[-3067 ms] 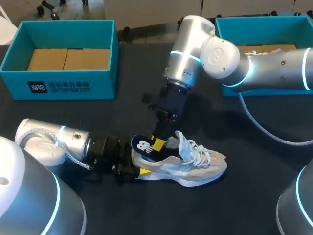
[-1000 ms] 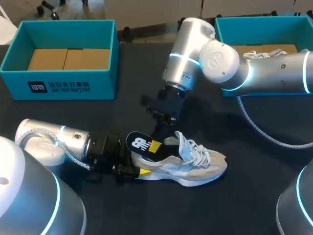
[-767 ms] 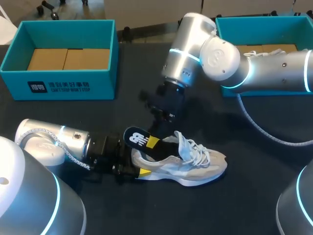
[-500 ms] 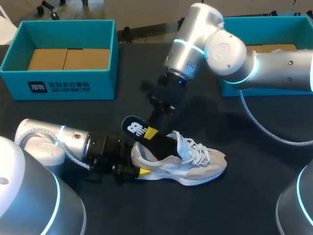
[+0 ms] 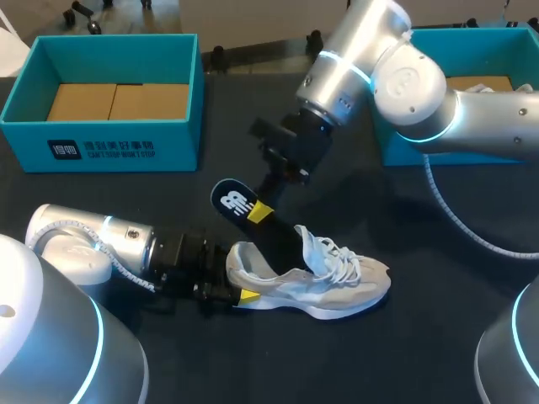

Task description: Take the shoe out of the shoebox, open the shoe tongue, remove and reinsert the insole, then place the shoe into the shoebox

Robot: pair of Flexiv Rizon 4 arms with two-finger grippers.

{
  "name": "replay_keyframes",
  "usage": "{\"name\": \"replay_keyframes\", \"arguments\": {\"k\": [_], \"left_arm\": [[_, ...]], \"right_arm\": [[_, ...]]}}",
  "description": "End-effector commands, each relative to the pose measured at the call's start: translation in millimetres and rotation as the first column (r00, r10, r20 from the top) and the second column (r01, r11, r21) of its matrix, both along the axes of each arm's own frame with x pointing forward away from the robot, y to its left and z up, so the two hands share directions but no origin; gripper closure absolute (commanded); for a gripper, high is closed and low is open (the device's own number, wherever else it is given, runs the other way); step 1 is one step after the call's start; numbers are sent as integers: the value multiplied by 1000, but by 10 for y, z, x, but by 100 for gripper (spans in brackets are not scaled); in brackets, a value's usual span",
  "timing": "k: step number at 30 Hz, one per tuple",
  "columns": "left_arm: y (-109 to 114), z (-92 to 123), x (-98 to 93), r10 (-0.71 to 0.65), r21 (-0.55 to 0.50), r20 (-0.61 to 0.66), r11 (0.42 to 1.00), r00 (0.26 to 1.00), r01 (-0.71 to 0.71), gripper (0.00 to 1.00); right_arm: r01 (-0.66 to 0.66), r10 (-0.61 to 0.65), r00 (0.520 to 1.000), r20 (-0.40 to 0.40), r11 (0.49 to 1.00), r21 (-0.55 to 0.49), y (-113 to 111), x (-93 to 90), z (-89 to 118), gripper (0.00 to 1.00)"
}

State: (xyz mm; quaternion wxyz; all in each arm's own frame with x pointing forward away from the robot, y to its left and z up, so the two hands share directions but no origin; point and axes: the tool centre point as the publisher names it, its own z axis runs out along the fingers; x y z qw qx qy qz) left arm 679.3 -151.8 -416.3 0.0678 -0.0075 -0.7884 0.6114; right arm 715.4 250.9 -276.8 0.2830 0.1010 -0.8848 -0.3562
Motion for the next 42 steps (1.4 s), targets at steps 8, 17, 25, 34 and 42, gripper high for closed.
{"name": "replay_keyframes", "arguments": {"k": [8, 17, 25, 34, 42], "left_arm": [[3, -19, 13, -1, 2, -1, 1000, 1000, 1, 100], [3, -19, 13, -1, 2, -1, 1000, 1000, 1, 100], [3, -19, 13, -1, 2, -1, 1000, 1000, 1, 100], [3, -19, 13, -1, 2, -1, 1000, 1000, 1, 100], [3, -19, 13, -1, 2, -1, 1000, 1000, 1, 100]], "right_arm": [[34, -37, 998, 53, 998, 47, 152, 44, 88, 100], [148, -175, 979, 108, 965, 218, 163, 71, 607, 100], [196, -223, 974, 43, 921, 336, 16, 155, 1041, 100], [189, -214, 977, 27, 908, 373, -78, 184, 1157, 100], [189, -214, 977, 27, 908, 373, -78, 184, 1157, 100]]}}
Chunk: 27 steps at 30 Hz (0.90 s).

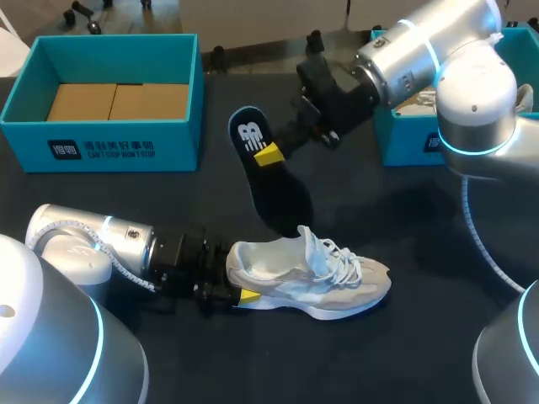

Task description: Take the shoe out of the shoebox, open the shoe tongue, remove and reinsert the insole, then place the shoe into the shoebox

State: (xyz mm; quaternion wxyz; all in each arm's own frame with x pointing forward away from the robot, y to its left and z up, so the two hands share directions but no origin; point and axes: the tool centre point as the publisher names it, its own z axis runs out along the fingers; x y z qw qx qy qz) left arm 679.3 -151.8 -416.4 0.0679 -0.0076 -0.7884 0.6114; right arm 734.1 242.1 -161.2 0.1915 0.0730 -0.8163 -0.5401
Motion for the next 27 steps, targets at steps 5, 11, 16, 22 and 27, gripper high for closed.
{"name": "replay_keyframes", "arguments": {"k": [5, 11, 16, 22, 27], "left_arm": [[3, -17, 13, -1, 2, -1, 1000, 1000, 1, 100], [3, -17, 13, -1, 2, -1, 1000, 1000, 1, 100], [3, -17, 13, -1, 2, -1, 1000, 1000, 1, 100], [3, -17, 13, -1, 2, -1, 1000, 1000, 1, 100], [3, -17, 13, -1, 2, -1, 1000, 1000, 1, 100]], "right_arm": [[37, -38, 999, 24, 999, 21, -56, 11, 150, 100], [79, -80, 997, 20, 996, 44, -214, -36, 451, 100], [92, -93, 996, 8, 992, 81, -345, -88, 632, 100], [100, -102, 995, 8, 988, 116, -509, -183, 860, 100], [117, -120, 993, 12, 983, 140, -667, -260, 1127, 100]]}}
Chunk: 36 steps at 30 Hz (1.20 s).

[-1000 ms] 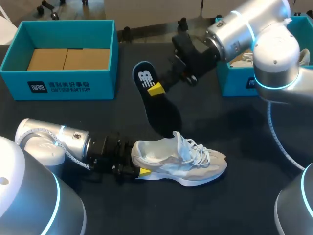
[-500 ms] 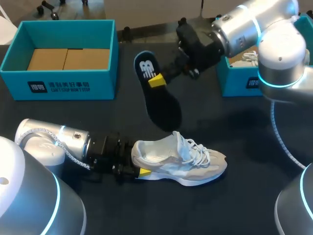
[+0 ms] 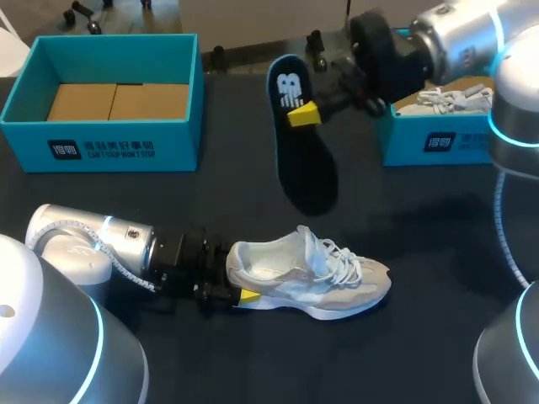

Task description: Take the shoe out of the shoebox, open the shoe tongue, remove and reinsert the insole, then place the shoe into the shoebox

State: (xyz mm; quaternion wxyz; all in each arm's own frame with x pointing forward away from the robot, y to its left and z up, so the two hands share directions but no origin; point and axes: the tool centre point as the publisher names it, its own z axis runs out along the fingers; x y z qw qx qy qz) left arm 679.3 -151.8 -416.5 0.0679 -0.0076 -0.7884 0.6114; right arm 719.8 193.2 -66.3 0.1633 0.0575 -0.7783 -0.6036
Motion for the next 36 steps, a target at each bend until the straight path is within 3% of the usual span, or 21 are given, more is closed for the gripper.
{"name": "replay_keyframes", "arguments": {"k": [1, 17, 21, 25, 28, 30, 36], "left_arm": [[2, -17, 13, -1, 2, -1, 1000, 1000, 1, 100], [2, -17, 13, -1, 2, -1, 1000, 1000, 1, 100], [2, -17, 13, -1, 2, -1, 1000, 1000, 1, 100], [2, -17, 13, -1, 2, -1, 1000, 1000, 1, 100], [2, -17, 13, -1, 2, -1, 1000, 1000, 1, 100], [2, -17, 13, -1, 2, -1, 1000, 1000, 1, 100], [2, -17, 13, -1, 2, -1, 1000, 1000, 1, 100]], "right_arm": [[46, -46, 999, 12, 999, -4, -179, -117, 178, 100], [46, -46, 999, 12, 999, -4, -179, -117, 178, 100], [89, -90, 994, 55, 996, 16, -326, -246, 525, 100], [158, -158, 987, 2, 987, -12, -507, -432, 813, 100], [190, -190, 977, -93, 982, -4, -606, -540, 969, 100], [214, -214, 967, -142, 977, -14, -654, -593, 1017, 100], [300, -287, 938, -193, 953, 40, -776, -836, 1076, 100]]}}
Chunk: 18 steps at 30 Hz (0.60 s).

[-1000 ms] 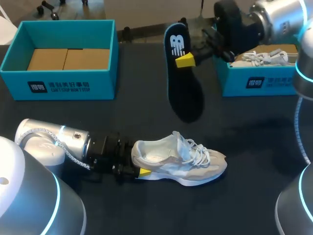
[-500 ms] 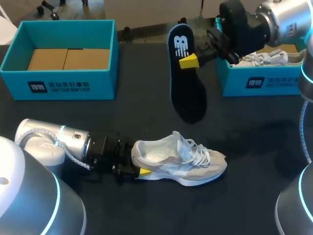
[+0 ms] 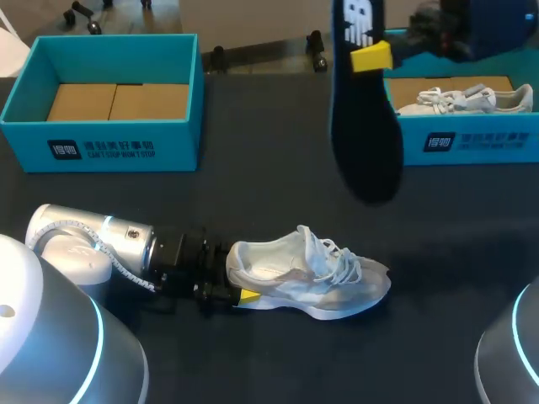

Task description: Take the shoe out of the shoebox, open the shoe tongue, remove and reinsert the insole, then place the shoe into the shoebox

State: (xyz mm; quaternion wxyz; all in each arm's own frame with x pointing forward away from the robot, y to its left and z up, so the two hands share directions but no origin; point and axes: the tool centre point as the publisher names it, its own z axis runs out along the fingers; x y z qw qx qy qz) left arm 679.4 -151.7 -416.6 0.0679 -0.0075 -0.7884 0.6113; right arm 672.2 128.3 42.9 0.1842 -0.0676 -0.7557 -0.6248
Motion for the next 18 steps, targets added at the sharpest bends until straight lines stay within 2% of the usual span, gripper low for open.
{"name": "replay_keyframes", "arguments": {"k": [1, 15, 18], "left_arm": [[1, -15, 12, -1, 2, -1, 1000, 1000, 1, 100], [1, -15, 12, -1, 2, -1, 1000, 1000, 1, 100], [1, -15, 12, -1, 2, -1, 1000, 1000, 1, 100]], "right_arm": [[142, -142, 990, 5, 989, 40, -132, -419, -2, 100], [142, -142, 990, 5, 989, 40, -132, -419, -2, 100], [176, -176, 984, 5, 983, 50, -213, -504, 123, 100]]}}
